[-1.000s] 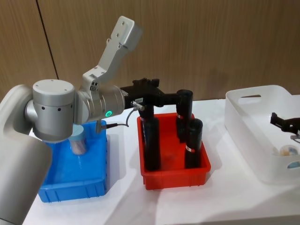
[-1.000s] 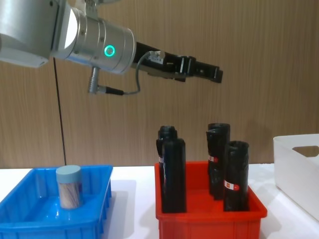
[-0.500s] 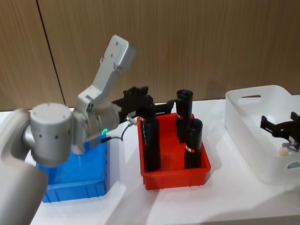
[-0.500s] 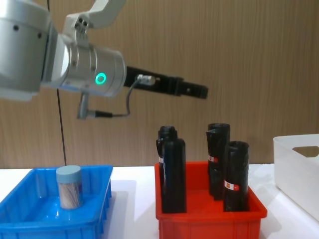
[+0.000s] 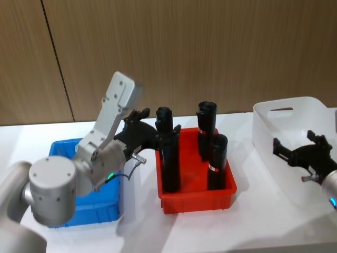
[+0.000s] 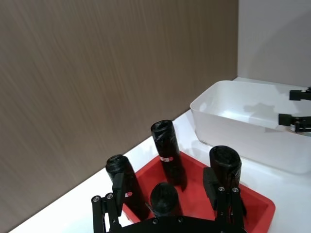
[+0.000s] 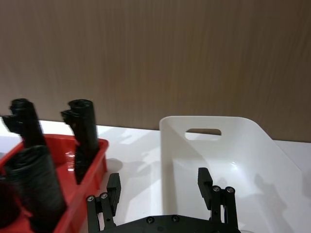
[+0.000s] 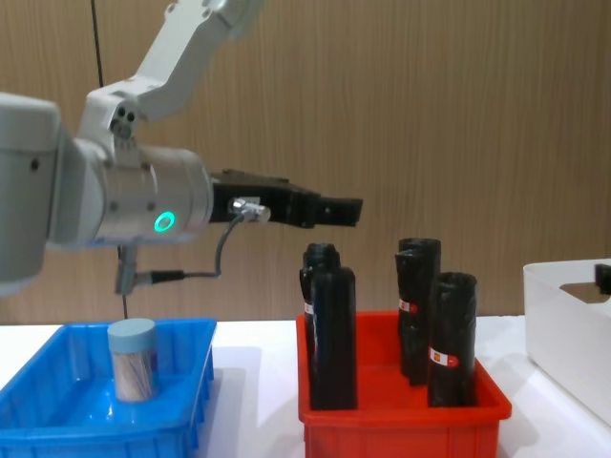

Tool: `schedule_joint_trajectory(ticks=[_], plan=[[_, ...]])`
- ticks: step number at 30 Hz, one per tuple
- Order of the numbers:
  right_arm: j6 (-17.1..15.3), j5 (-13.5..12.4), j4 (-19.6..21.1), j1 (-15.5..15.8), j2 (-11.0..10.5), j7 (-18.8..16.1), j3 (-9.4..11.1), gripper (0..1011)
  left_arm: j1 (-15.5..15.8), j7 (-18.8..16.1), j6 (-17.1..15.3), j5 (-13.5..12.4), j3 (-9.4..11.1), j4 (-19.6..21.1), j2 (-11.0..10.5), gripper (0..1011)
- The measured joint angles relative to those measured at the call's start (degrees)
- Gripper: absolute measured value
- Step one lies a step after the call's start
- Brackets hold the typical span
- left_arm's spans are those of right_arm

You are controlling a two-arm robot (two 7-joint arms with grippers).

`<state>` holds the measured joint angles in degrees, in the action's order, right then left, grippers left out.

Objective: Pick the cotton swabs from the blue box and place them into the white box.

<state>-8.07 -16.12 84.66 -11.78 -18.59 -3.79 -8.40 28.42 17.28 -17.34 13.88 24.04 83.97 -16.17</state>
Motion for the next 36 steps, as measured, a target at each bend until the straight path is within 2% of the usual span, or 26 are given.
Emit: schedule_joint_trajectory(ticks=[16, 23, 29, 36], plan=[[4.3, -0.3, 11.7, 8.9, -0.6, 0.0, -3.2, 1002, -8.9, -10.0, 10.0, -1.5, 1.2, 5.5, -3.5, 1003], [5.8, -0.3, 15.5, 11.7, -0.7, 0.0, -4.3, 1002, -12.6, -14.1, 14.0, -2.1, 1.7, 7.8, -4.9, 1003], [6.1, -0.3, 16.5, 12.5, -0.8, 0.0, -4.6, 1002, -14.5, -16.2, 16.1, -2.4, 2.0, 9.0, -5.6, 1003], [6.1, -0.3, 16.6, 12.6, -0.7, 0.0, -4.6, 1002, -14.8, -16.6, 16.6, -2.4, 2.0, 9.2, -5.8, 1003]])
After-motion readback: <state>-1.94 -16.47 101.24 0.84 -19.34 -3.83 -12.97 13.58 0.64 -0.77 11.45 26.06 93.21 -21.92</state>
